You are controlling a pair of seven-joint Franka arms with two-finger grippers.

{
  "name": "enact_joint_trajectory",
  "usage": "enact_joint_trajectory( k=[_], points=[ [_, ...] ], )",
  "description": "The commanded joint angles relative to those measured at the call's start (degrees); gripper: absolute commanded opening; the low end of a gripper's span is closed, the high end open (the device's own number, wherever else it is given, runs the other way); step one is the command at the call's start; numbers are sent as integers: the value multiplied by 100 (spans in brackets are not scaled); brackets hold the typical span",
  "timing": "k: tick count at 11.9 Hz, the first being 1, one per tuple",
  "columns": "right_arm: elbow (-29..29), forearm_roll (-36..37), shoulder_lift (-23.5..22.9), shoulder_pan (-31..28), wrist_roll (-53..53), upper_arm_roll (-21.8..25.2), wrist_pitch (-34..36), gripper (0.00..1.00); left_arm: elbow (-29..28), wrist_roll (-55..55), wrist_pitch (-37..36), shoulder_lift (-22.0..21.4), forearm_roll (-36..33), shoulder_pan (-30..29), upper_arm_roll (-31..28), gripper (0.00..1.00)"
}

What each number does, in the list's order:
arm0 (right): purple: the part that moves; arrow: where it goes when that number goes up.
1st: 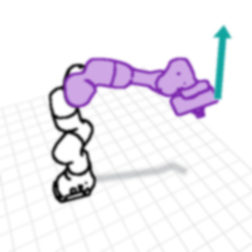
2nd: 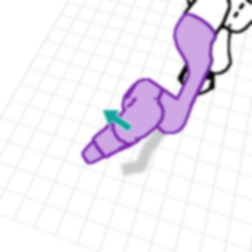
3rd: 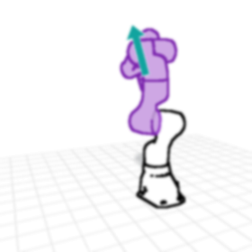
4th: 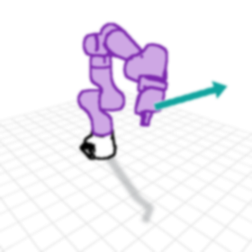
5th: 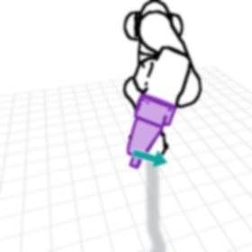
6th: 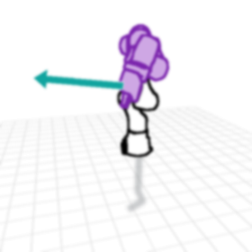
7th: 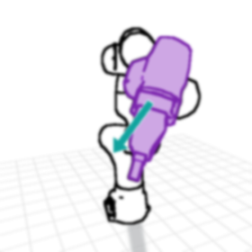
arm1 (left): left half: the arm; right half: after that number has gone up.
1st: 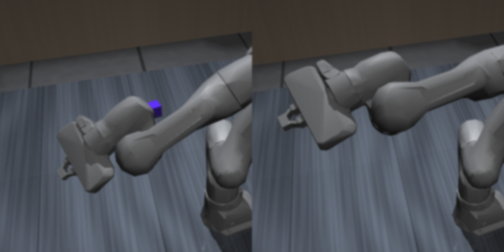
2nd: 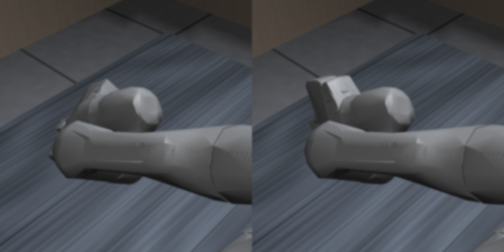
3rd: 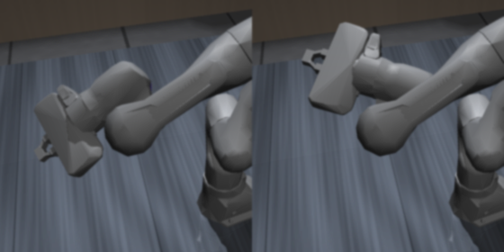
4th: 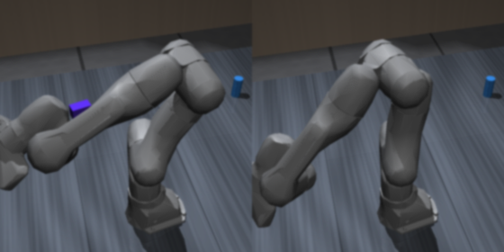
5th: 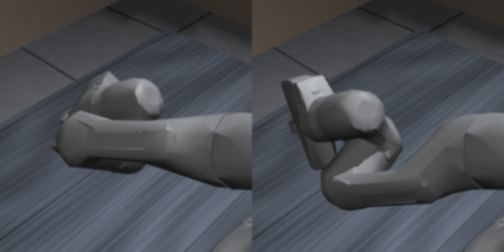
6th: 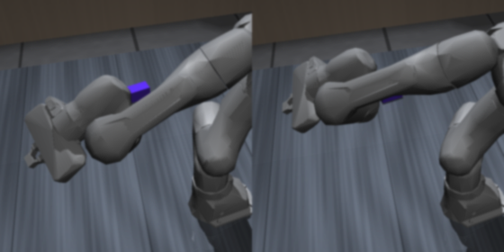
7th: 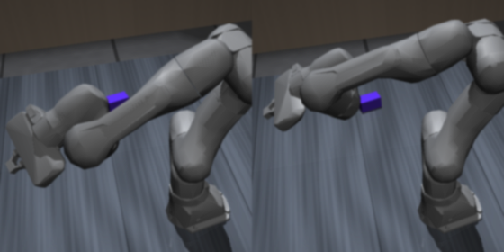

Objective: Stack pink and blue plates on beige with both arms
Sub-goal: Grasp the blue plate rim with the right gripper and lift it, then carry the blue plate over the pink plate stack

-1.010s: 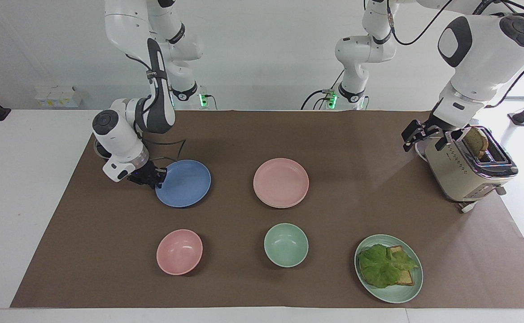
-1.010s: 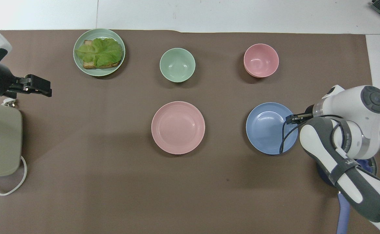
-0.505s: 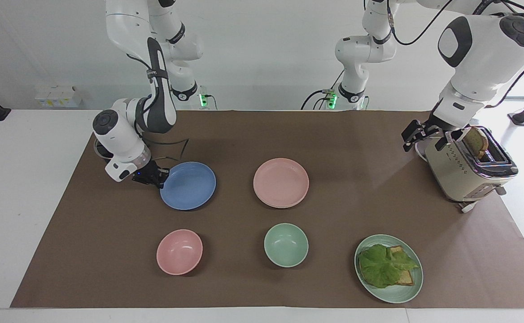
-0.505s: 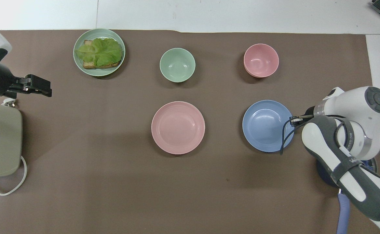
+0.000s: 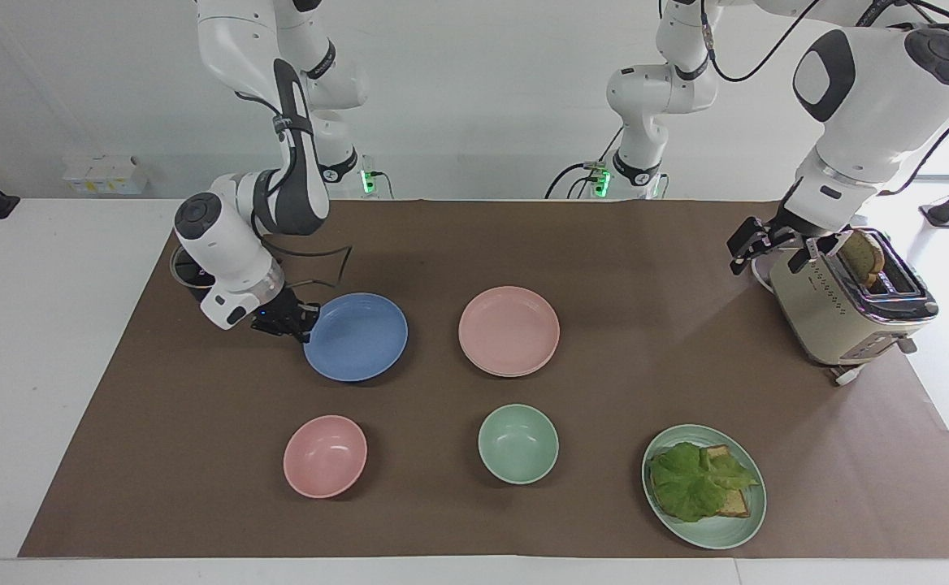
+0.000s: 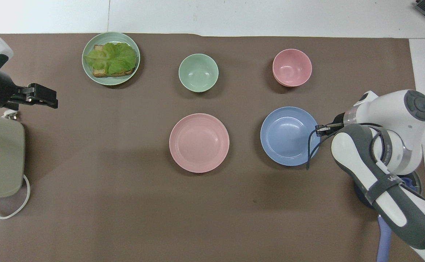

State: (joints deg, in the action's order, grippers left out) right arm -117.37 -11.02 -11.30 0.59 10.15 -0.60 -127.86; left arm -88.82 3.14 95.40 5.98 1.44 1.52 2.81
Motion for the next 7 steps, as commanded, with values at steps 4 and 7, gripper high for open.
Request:
enact_joint_trajectory(
  k=[4, 7],
  points=[
    [610, -190, 181, 20, -1320, -975, 464, 0, 13, -59, -91, -27, -74, -64, 45, 100],
    [610, -190, 181, 290, -2321, -1425, 174, 0, 13, -59, -91, -27, -74, -64, 45, 100]
  ],
)
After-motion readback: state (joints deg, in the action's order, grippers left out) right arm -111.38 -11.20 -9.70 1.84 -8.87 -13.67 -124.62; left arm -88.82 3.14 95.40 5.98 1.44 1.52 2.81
